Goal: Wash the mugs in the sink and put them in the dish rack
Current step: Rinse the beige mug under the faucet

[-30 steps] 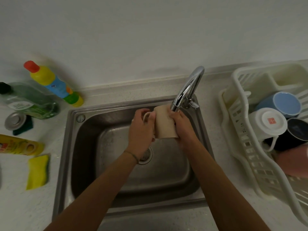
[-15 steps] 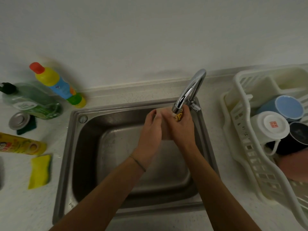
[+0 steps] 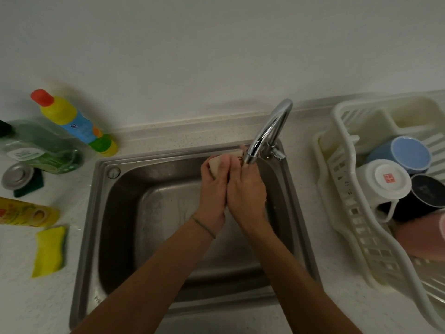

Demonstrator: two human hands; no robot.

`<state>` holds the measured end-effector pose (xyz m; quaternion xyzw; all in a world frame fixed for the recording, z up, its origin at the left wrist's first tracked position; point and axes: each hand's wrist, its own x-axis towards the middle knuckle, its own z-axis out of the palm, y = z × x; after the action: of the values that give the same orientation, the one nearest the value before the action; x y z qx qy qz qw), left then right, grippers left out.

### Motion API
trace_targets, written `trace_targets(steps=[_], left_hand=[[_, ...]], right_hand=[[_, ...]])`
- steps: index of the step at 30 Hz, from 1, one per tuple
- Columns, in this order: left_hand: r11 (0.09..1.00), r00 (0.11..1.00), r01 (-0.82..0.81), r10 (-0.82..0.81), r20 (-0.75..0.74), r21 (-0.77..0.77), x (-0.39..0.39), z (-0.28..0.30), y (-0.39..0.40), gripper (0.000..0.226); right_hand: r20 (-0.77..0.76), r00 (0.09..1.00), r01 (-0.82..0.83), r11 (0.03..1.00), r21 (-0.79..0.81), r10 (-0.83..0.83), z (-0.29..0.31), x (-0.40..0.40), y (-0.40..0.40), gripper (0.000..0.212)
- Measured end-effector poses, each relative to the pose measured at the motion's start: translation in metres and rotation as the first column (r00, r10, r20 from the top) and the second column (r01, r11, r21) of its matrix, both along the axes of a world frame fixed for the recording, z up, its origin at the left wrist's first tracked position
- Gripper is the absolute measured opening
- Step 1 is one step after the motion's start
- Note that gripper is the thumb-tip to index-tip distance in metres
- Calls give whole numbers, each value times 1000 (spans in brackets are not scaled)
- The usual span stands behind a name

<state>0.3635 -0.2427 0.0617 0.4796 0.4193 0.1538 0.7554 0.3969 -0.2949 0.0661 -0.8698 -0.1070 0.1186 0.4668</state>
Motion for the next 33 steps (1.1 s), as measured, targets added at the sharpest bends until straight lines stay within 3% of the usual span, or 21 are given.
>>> trace_targets(steps=[1,4,5,8,10,11,14,15,18,20,21,24,26,29,31,33], left_hand=[[1000,1000,7,-7,1,-21,-3,-2,2,68],[997,998,61,-62,-28,-56,-9,-4,2,72],[997,998,56,-58,-32,-47,-7,-4,1,74],[1000,1000,14,-15,-22,-8,-2,-1,2,67],[999,999,34,-34,3,17,-1,-4,5,62],[999,999,48,-47,-3,12,-2,-7,5,62],[998,997,63,-63,-36,7,-5,-11,1,71],[998,998,56,-55,-40,13,-5,-11,-1,72],[1000,999,9,-9,-33,10,-1,-10,0,67],[1000,1000,2,-2,-10,23,-2,-12,4,77],[1000,1000,16,-16,-16,15,-4,-13,7,82],[988,992,115,-120,-46,-105,-11,-11,10,80],[977,990,130,-137,-33,-170,-13,-12,10,77],[991,992,119,-121,-25,-65,-11,-12,11,89],[986,986,158,-154,-66,53,-9,-7,12,75],[990,987,137,-134,-86,35,-6,-4,10,68]], right_hand=[[-24,999,-24,1000,9,24,2,2,-2,40],[-440,897,40,988,151,31,10,28,-7,39],[-472,881,60,988,143,15,11,33,-8,38],[-202,979,9,1000,6,-7,0,14,0,45],[-59,998,1,1000,-11,-2,-5,1,0,49],[-92,996,2,1000,4,-2,-1,2,-3,47],[-425,905,86,986,146,-16,7,29,-11,37],[-462,887,97,982,160,-13,8,33,-12,34],[-259,965,-15,998,60,30,1,13,-3,38],[-93,996,-7,999,43,11,0,-2,-1,40],[-89,996,-13,998,65,19,1,-2,-2,40],[-402,909,-23,974,225,114,2,19,-7,49],[-512,839,-27,954,298,184,3,30,-9,56],[-486,861,7,952,305,149,7,31,-9,40],[-446,885,18,948,319,133,10,28,-8,36],[-338,934,-21,964,266,114,12,23,-6,35]])
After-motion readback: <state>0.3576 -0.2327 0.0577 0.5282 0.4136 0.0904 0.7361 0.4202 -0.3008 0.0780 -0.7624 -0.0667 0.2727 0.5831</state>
